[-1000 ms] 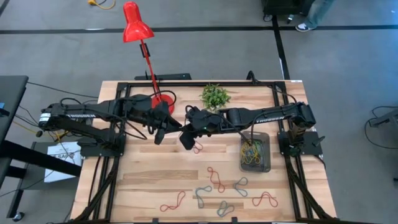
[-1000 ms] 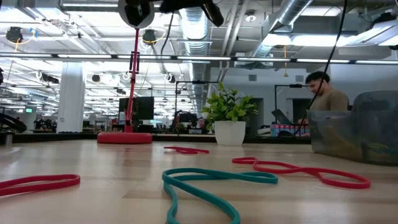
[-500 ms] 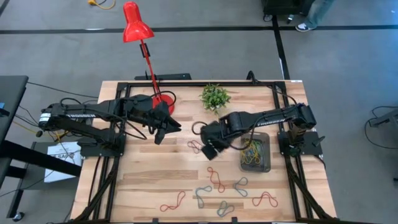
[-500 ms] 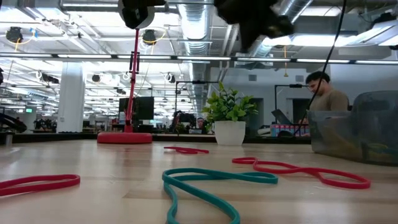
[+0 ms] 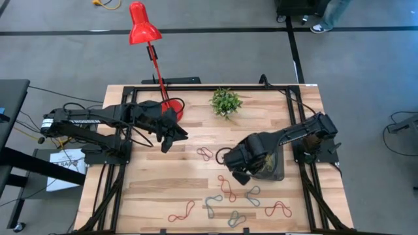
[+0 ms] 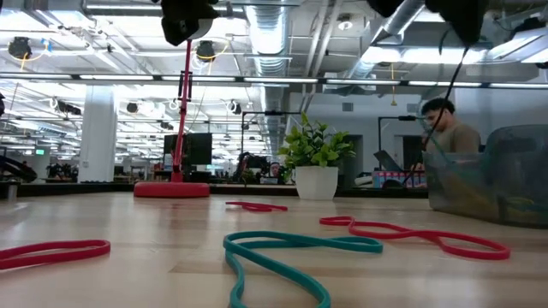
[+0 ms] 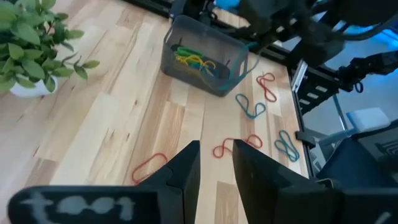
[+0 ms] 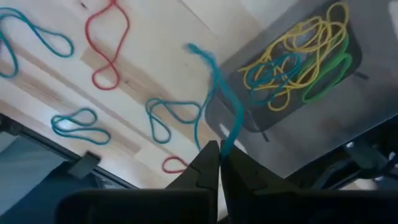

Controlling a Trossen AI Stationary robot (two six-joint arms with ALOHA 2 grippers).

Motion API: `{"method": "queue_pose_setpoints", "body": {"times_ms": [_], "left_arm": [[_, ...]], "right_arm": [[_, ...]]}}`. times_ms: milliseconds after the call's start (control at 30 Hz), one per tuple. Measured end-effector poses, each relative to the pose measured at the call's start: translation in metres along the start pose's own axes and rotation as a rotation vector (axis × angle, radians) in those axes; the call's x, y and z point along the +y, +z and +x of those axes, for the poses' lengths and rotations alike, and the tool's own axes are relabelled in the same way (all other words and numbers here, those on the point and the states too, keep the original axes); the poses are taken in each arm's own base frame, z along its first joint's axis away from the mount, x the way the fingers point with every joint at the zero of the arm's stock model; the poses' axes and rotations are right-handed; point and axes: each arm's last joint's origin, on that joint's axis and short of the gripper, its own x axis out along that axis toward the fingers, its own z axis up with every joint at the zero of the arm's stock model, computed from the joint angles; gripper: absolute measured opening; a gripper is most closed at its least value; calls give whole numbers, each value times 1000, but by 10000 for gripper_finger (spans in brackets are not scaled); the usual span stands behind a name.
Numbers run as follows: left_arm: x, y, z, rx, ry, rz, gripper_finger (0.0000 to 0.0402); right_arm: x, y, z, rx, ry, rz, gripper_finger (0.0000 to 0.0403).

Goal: Pick and place items into bin
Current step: Put the blue rubber band into the black bin

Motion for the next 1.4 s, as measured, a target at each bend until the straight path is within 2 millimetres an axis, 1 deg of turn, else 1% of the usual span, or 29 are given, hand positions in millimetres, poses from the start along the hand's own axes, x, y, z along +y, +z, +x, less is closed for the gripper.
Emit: {"method": "queue_pose_setpoints", "body": {"times_ms": [100, 167, 300, 400, 500, 633, 700, 800, 933, 1033, 1167, 1400], "left_arm": [[0, 0, 0, 1, 0, 0, 85], [0, 0, 0, 1, 0, -3, 85], [0, 0, 0, 1, 0, -3, 85], [0, 0, 0, 1, -1, -3, 85], [0, 0, 0, 3, -4, -4, 85], [0, 0, 0, 3, -6, -5, 85], [0, -1, 0, 6, -5, -7, 85], [0, -2, 0, 20, 0, -16, 85], [1, -4, 0, 41, 7, -21, 85], [1, -5, 0, 48, 13, -22, 85], [1, -4, 0, 45, 16, -17, 85], [2, -4, 0, 30, 52, -16, 85]], "right_arm": [[1, -9, -3, -22, 4, 40, 2], [-4, -15, -10, -42, 22, 81, 2], [-14, -25, -25, -147, 41, 128, 1], [-24, -30, -36, -229, 57, 157, 1], [-32, -35, -45, -267, 83, 177, 1], [-36, -36, -47, -307, 81, 172, 1], [-38, -37, -41, -312, 50, 174, 1], [-45, -39, -24, -291, -17, 182, 1], [-57, -43, -2, -196, -69, 248, 1], [-62, -44, 11, -138, -100, 295, 2], [-62, -44, 26, -121, -135, 299, 9], [-55, -36, 49, -146, -53, 372, 38]]}}
